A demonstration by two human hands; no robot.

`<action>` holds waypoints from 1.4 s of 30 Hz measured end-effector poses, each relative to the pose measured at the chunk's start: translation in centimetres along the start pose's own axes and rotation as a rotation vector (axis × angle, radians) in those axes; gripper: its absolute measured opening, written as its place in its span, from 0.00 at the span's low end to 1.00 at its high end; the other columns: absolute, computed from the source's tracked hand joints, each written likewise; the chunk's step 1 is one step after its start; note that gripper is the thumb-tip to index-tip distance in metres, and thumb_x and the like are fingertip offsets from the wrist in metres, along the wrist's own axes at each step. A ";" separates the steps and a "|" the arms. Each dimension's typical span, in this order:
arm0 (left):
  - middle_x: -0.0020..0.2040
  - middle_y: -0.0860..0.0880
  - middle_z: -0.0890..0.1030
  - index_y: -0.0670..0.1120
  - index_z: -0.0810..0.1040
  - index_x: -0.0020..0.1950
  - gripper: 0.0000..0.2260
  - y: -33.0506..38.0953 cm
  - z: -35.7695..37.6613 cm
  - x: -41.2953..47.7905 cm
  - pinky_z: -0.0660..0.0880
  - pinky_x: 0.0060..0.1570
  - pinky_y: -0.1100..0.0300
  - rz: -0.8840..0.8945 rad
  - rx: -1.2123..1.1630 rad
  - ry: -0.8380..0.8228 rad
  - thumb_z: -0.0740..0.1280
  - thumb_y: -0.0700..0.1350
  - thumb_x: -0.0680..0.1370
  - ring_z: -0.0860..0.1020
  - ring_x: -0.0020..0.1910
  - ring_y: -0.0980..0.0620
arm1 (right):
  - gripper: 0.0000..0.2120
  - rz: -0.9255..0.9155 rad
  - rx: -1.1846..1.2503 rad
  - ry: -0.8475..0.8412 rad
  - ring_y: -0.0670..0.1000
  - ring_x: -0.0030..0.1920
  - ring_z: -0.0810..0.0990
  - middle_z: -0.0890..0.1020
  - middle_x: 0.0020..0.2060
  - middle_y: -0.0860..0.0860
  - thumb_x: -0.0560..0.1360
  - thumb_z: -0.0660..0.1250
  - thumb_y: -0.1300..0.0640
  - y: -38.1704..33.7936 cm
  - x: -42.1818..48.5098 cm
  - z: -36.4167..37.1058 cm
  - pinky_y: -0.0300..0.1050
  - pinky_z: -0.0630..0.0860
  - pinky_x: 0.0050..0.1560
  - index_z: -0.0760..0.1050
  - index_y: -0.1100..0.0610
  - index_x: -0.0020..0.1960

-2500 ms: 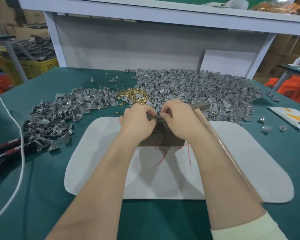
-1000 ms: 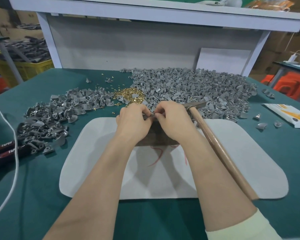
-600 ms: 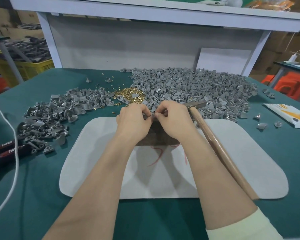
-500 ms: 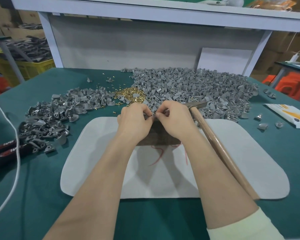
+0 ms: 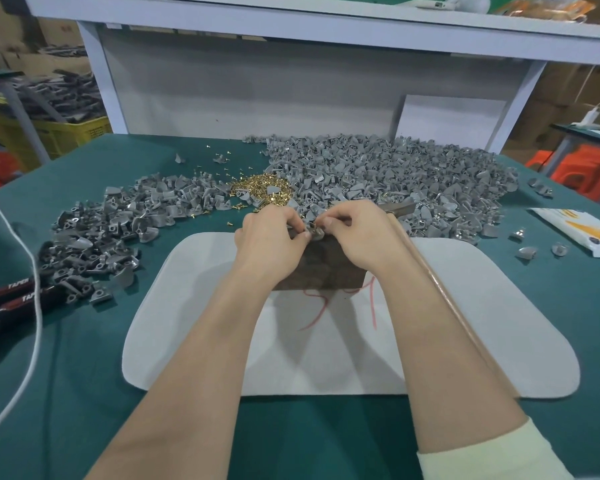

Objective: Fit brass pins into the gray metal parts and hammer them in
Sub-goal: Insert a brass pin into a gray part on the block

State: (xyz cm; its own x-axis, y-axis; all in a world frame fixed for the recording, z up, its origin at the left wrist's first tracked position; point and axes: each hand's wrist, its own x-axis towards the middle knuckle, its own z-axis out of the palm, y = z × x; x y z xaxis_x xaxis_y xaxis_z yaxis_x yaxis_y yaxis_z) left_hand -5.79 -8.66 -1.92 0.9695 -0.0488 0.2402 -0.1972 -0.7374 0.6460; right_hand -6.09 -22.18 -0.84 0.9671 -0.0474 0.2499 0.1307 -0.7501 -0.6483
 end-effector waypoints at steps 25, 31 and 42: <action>0.52 0.48 0.80 0.54 0.74 0.41 0.06 0.2 0.2 0.1 0.71 0.57 0.50 0.000 -0.013 0.007 0.69 0.50 0.76 0.73 0.59 0.42 | 0.05 -0.049 -0.259 0.044 0.55 0.50 0.77 0.81 0.47 0.54 0.77 0.65 0.57 -1.5 -0.5 0.9 0.45 0.74 0.51 0.79 0.55 0.49; 0.52 0.47 0.80 0.51 0.79 0.47 0.04 0.1 0.3 0.1 0.70 0.58 0.50 -0.007 -0.008 0.020 0.69 0.50 0.76 0.72 0.59 0.42 | 0.05 -0.033 -0.283 0.038 0.56 0.50 0.77 0.80 0.48 0.55 0.77 0.64 0.56 -1.8 -0.6 0.9 0.45 0.73 0.50 0.79 0.55 0.49; 0.54 0.45 0.80 0.49 0.80 0.48 0.03 0.2 0.2 0.1 0.70 0.58 0.49 0.020 0.016 0.012 0.68 0.46 0.76 0.72 0.59 0.41 | 0.04 0.027 -0.279 -0.048 0.55 0.52 0.78 0.81 0.50 0.56 0.76 0.66 0.56 -1.9 0.6 0.4 0.40 0.68 0.47 0.79 0.53 0.48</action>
State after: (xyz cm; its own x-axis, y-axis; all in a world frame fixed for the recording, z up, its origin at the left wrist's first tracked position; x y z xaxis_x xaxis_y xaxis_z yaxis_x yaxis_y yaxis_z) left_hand -5.69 -8.95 -1.92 0.9635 -0.0554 0.2618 -0.2140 -0.7471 0.6294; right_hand -5.63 -20.52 0.24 0.9795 -0.0439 0.1968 0.0458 -0.9019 -0.4294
